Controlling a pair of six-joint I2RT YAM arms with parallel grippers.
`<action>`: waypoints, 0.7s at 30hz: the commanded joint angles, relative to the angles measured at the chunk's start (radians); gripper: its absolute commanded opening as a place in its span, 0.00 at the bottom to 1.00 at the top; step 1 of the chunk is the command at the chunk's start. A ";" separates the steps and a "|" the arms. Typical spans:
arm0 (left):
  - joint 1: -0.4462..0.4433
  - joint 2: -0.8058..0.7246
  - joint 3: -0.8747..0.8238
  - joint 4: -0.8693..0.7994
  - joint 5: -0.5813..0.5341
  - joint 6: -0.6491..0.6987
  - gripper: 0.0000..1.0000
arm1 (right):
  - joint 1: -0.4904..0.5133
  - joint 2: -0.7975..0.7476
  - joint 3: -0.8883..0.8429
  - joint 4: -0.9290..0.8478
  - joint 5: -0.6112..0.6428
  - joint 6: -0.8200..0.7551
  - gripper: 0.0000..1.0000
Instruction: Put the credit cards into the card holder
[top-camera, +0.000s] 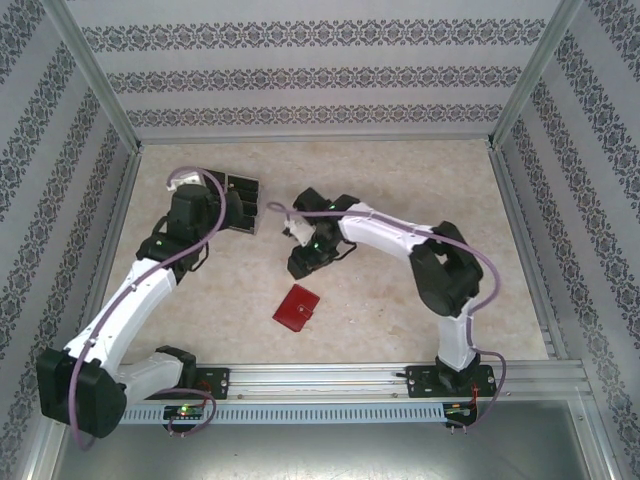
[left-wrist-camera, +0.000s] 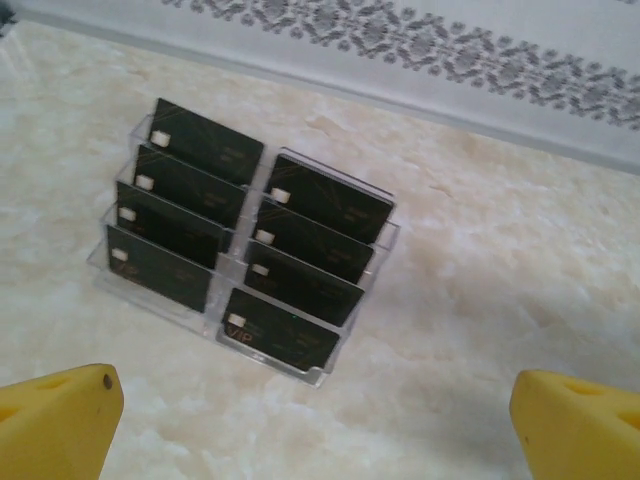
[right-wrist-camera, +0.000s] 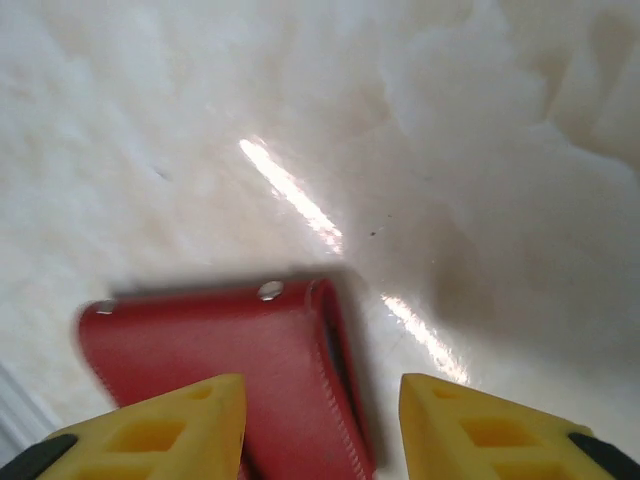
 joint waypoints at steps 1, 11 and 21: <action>0.116 0.068 0.092 -0.050 0.100 -0.043 1.00 | -0.049 -0.077 0.084 0.017 -0.031 0.135 0.49; 0.400 0.414 0.321 -0.020 0.417 0.014 1.00 | -0.078 0.180 0.498 0.101 0.091 0.448 0.53; 0.501 0.621 0.320 0.273 0.696 -0.044 1.00 | -0.075 0.481 0.905 0.052 0.083 0.499 0.55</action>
